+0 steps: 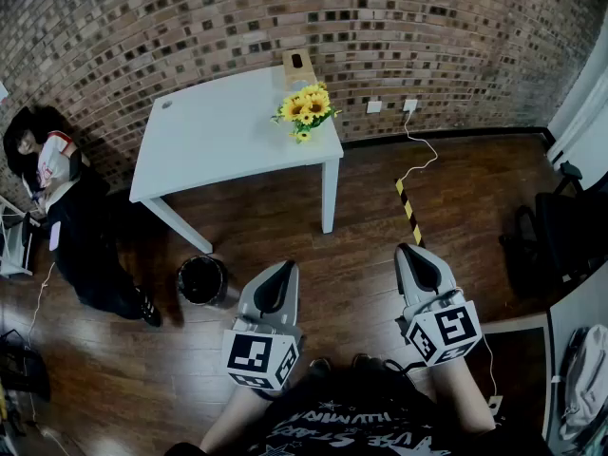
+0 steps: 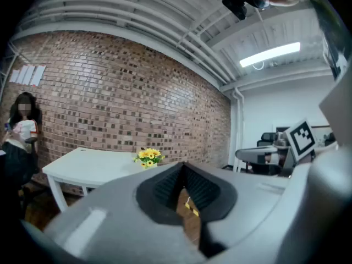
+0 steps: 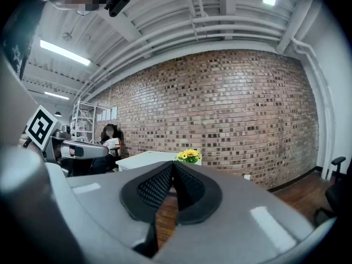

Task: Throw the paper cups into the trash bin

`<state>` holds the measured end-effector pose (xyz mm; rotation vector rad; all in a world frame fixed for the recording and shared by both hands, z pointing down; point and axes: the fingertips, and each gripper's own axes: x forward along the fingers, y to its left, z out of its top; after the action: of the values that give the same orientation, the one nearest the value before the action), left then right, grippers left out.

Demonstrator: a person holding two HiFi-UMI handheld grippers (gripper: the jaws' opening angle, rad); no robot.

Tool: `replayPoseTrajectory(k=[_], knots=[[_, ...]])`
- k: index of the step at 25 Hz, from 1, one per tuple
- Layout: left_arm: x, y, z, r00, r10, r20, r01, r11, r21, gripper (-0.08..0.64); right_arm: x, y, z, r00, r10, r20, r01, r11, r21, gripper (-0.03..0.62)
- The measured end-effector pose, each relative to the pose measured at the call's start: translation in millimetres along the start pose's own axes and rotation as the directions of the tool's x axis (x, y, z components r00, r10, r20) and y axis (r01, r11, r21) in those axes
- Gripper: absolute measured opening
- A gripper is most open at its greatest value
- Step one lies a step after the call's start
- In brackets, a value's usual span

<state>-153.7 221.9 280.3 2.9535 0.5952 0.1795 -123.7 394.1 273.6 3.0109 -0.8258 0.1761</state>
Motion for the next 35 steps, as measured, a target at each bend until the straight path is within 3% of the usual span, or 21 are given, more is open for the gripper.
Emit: replayPoseTrajectory(k=[7, 14, 26, 35], knots=[[19.8, 13.7, 5.3, 0.999, -0.032, -0.008, 0.032, 0.999, -0.003, 0.005, 13.5, -7.6, 6.3, 0.999, -0.040, -0.015, 0.040, 0.999, -0.015, 0.007], [66.7, 11.7, 1.5, 1.000, -0.001, -0.024, 0.001, 1.000, 0.007, 0.005, 43.2, -63.7, -1.8, 0.999, -0.045, -0.007, 0.045, 0.999, 0.011, 0.006], [209.4, -14.8, 20.0, 0.984, 0.175, -0.006, -0.175, 0.984, 0.026, 0.005, 135.0, -202.8, 13.3, 0.990, 0.139, 0.035, -0.140, 0.990, 0.030, 0.006], [282.9, -37.7, 33.6, 0.975, 0.222, 0.000, -0.222, 0.975, 0.030, 0.005, 173.8, -261.7, 12.5, 0.973, 0.230, 0.018, -0.230, 0.973, 0.019, 0.006]])
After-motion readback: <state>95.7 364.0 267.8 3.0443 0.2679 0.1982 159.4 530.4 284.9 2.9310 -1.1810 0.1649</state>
